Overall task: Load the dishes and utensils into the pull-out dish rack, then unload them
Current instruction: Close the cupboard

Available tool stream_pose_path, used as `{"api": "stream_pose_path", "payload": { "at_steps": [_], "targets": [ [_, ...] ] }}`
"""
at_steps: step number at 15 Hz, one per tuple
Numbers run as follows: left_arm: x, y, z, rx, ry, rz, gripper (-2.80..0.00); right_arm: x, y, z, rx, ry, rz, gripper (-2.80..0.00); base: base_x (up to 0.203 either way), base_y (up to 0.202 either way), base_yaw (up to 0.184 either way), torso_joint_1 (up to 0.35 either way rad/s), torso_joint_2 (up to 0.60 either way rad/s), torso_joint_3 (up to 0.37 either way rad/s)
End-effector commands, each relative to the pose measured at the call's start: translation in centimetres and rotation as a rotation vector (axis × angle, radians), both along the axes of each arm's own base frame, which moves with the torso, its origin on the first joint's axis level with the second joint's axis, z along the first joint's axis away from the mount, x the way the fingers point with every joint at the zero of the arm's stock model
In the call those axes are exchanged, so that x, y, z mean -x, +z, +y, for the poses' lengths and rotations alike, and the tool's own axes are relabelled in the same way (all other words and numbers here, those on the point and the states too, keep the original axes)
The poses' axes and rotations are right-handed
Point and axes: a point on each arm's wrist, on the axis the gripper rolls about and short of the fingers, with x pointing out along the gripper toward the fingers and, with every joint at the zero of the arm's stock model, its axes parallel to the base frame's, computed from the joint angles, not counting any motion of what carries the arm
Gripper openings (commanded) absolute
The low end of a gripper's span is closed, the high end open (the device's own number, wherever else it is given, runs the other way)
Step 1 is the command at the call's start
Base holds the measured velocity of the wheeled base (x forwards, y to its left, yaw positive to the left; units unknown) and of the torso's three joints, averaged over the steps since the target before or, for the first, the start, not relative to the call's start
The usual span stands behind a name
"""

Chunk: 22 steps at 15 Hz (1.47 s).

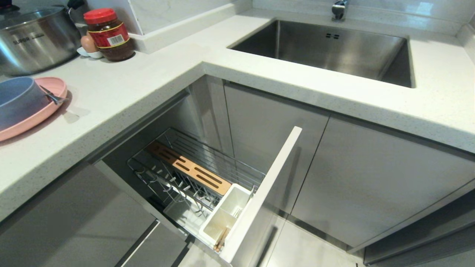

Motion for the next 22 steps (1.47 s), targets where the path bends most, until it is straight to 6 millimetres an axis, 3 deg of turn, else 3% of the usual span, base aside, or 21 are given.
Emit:
{"api": "stream_pose_path", "payload": {
  "at_steps": [1, 11, 22],
  "targets": [
    [-0.01, 0.01, 0.0, 0.0, 0.0, 0.002, -2.8, 0.02, 0.0, 0.0, 0.0, 0.0, -0.003, -2.8, 0.0, 0.0, 0.0, 0.0, 0.0, 0.0],
    [0.01, 0.03, 0.0, -0.001, -0.002, -0.001, -2.8, 0.02, 0.0, 0.0, 0.0, 0.0, -0.003, -2.8, 0.0, 0.0, 0.0, 0.001, 0.0, 0.005],
    [0.0, 0.0, 0.0, -0.001, -0.002, 0.0, -2.8, 0.02, 0.0, 0.0, 0.0, 0.0, -0.003, -2.8, 0.0, 0.0, 0.0, 0.001, 0.0, 0.186]
  ]
}}
